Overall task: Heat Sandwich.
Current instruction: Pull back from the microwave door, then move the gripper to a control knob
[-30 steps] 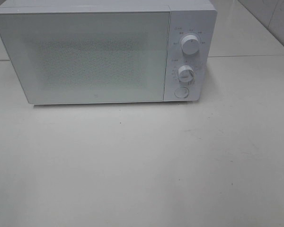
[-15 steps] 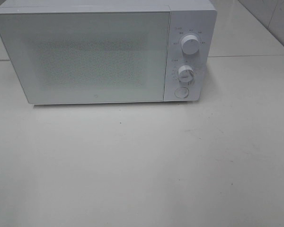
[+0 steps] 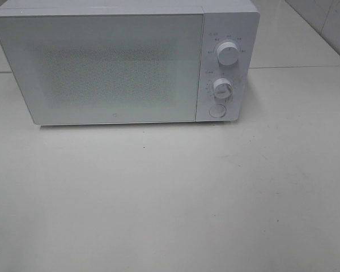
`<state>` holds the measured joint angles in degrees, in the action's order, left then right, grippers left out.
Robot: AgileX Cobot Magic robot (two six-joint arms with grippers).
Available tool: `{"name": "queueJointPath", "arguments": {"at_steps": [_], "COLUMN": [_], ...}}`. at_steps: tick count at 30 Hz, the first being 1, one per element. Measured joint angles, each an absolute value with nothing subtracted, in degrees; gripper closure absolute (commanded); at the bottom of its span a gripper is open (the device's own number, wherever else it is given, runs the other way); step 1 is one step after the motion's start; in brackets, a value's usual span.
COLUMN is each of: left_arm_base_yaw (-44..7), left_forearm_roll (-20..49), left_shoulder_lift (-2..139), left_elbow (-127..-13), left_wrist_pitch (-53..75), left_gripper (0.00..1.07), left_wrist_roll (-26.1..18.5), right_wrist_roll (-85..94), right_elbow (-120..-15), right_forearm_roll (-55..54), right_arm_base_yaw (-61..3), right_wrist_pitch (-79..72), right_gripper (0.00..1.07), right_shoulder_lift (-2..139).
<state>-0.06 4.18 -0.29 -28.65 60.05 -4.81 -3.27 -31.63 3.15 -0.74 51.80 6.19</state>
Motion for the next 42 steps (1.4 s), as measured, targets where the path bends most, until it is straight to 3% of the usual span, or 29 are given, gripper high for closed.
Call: {"name": "queueJointPath", "arguments": {"at_steps": [32,42], "left_arm_base_yaw": [-0.06,-0.06], "left_forearm_roll": [4.18,4.18], "left_shoulder_lift": [-0.29,-0.29], "left_elbow": [-28.65,-28.65], "left_wrist_pitch": [60.05,60.05], "left_gripper": [0.09,0.09], "left_wrist_roll": [-4.81,-4.81], "right_wrist_roll": [-3.27,-3.5], "right_elbow": [-27.44,-27.44], "right_forearm_roll": [2.92,2.92], "right_arm_base_yaw": [-0.74,-0.74], "right_wrist_pitch": [19.25,2.75], "right_gripper": [0.28,0.31], "right_shoulder_lift": [35.18,48.13]}}
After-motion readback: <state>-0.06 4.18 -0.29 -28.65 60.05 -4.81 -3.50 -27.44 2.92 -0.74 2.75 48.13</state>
